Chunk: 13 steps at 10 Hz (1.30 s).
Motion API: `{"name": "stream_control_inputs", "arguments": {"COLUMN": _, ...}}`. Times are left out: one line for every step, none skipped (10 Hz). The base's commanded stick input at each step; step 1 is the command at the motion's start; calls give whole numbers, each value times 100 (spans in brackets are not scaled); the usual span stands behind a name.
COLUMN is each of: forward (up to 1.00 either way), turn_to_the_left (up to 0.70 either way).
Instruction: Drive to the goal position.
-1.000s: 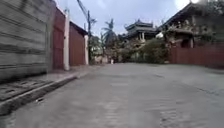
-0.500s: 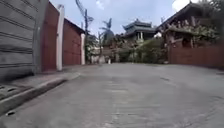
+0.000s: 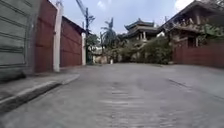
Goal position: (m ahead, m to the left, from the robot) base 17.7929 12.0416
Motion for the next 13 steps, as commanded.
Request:
{"name": "stream_control_inputs", "arguments": {"forward": 100, "turn_to_the_left": 0}}
{"name": "stream_control_inputs", "arguments": {"forward": 100, "turn_to_the_left": 0}}
{"name": "stream_control_inputs", "arguments": {"forward": 100, "turn_to_the_left": 0}}
{"name": "stream_control_inputs", "arguments": {"forward": 100, "turn_to_the_left": 0}}
{"name": "stream_control_inputs", "arguments": {"forward": 100, "turn_to_the_left": 0}}
{"name": "stream_control_inputs", "arguments": {"forward": 100, "turn_to_the_left": 0}}
{"name": "stream_control_inputs", "arguments": {"forward": 100, "turn_to_the_left": 0}}
{"name": "stream_control_inputs", "arguments": {"forward": 100, "turn_to_the_left": 0}}
{"name": "stream_control_inputs", "arguments": {"forward": 100, "turn_to_the_left": 0}}
{"name": "stream_control_inputs", "arguments": {"forward": 100, "turn_to_the_left": -1}}
{"name": "stream_control_inputs", "arguments": {"forward": 100, "turn_to_the_left": -17}}
{"name": "stream_control_inputs", "arguments": {"forward": 100, "turn_to_the_left": -39}}
{"name": "stream_control_inputs", "arguments": {"forward": 100, "turn_to_the_left": -40}}
